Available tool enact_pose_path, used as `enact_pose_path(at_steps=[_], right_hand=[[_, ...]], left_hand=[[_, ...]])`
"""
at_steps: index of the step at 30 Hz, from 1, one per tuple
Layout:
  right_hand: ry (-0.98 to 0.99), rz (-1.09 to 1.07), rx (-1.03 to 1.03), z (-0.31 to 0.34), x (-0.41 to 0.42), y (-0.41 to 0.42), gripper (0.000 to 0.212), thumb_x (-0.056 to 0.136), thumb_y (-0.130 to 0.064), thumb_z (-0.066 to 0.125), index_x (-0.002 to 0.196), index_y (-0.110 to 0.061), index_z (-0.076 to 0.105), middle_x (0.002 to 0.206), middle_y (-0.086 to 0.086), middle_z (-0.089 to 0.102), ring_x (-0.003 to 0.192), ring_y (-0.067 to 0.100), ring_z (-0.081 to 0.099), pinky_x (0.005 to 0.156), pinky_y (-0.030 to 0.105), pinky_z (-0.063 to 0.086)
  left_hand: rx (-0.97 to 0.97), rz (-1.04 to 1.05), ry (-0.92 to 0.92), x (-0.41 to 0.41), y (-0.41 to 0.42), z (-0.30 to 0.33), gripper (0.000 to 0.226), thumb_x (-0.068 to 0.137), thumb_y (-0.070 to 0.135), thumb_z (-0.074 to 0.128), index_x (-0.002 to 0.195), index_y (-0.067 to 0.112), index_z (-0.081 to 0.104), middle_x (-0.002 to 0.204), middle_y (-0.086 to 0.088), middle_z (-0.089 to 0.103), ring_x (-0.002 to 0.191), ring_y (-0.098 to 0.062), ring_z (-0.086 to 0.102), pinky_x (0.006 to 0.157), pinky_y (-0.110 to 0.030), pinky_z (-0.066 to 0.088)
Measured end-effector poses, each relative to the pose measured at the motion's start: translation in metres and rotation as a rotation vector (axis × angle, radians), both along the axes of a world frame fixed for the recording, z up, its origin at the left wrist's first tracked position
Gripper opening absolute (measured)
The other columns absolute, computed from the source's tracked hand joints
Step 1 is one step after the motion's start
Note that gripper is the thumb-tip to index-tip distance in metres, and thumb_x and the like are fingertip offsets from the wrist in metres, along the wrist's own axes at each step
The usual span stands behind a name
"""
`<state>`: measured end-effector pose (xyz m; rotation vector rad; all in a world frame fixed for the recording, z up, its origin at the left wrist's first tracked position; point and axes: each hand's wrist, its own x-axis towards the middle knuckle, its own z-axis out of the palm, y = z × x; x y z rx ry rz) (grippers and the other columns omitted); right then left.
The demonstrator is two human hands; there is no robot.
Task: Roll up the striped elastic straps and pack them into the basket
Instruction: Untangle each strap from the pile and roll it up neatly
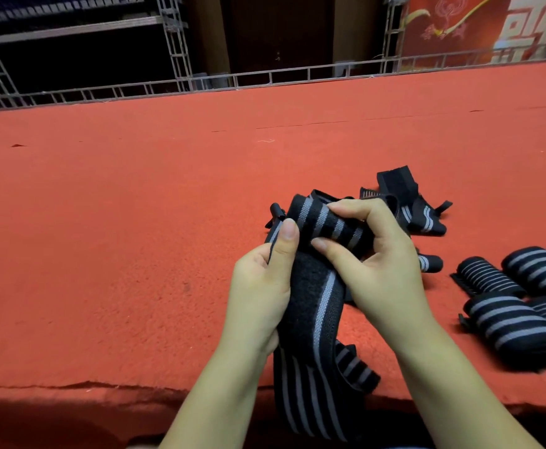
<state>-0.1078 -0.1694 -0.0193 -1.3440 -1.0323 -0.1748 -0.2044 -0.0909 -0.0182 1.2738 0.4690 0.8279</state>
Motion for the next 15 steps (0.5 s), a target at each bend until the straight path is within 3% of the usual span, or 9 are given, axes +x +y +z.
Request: enact_pose_path(at_steps=[3, 6, 8, 10, 15], right_hand=[[-0.032, 0.083, -0.004, -0.0005, 0.0014, 0.0010, 0.036, 0.073, 0.002, 0.070, 0.096, -0.023, 0.058, 0.104, -0.007, 0.063, 0.105, 0.004, 0.059, 0.092, 0.015, 0.041], [-0.029, 0.170, -0.006, -0.0027, -0.0010, 0.0021, 0.041, 0.071, 0.008, 0.063, 0.091, -0.027, 0.054, 0.106, -0.007, 0.061, 0.107, 0.011, 0.058, 0.093, 0.020, 0.042], [-0.032, 0.196, -0.013, -0.0029, -0.0016, 0.0015, 0.045, 0.071, 0.012, 0.060, 0.090, -0.028, 0.053, 0.107, -0.006, 0.059, 0.108, 0.011, 0.057, 0.091, 0.018, 0.042], [-0.038, 0.198, -0.017, -0.0029, -0.0012, 0.0010, 0.043, 0.072, 0.010, 0.061, 0.090, -0.027, 0.053, 0.108, -0.005, 0.059, 0.109, 0.011, 0.056, 0.091, 0.017, 0.041], [-0.091, 0.199, -0.021, -0.0040, -0.0027, 0.0000, 0.016, 0.083, -0.025, 0.061, 0.097, -0.021, 0.055, 0.112, -0.001, 0.058, 0.113, 0.012, 0.054, 0.097, 0.019, 0.038]], left_hand=[[0.029, -0.013, 0.016, 0.0018, -0.0003, -0.0004, 0.096, 0.054, 0.085, 0.064, 0.086, -0.006, 0.063, 0.080, -0.008, 0.051, 0.074, -0.022, 0.046, 0.067, -0.040, 0.035], [0.026, -0.047, 0.006, 0.0040, 0.0014, -0.0017, 0.064, 0.062, 0.080, 0.060, 0.074, 0.019, 0.074, 0.073, -0.003, 0.063, 0.071, -0.015, 0.058, 0.063, -0.031, 0.047], [0.048, -0.061, 0.013, 0.0038, 0.0017, -0.0004, 0.058, 0.062, 0.077, 0.055, 0.073, 0.024, 0.074, 0.071, 0.002, 0.065, 0.070, -0.012, 0.061, 0.063, -0.028, 0.048], [0.041, -0.060, 0.010, 0.0032, 0.0025, -0.0005, 0.063, 0.060, 0.075, 0.056, 0.077, 0.017, 0.073, 0.076, -0.002, 0.066, 0.074, -0.016, 0.061, 0.068, -0.034, 0.047], [0.038, -0.049, -0.004, 0.0021, 0.0082, -0.0010, 0.081, 0.063, 0.067, 0.064, 0.098, -0.006, 0.064, 0.094, -0.018, 0.068, 0.084, -0.026, 0.063, 0.080, -0.049, 0.049]])
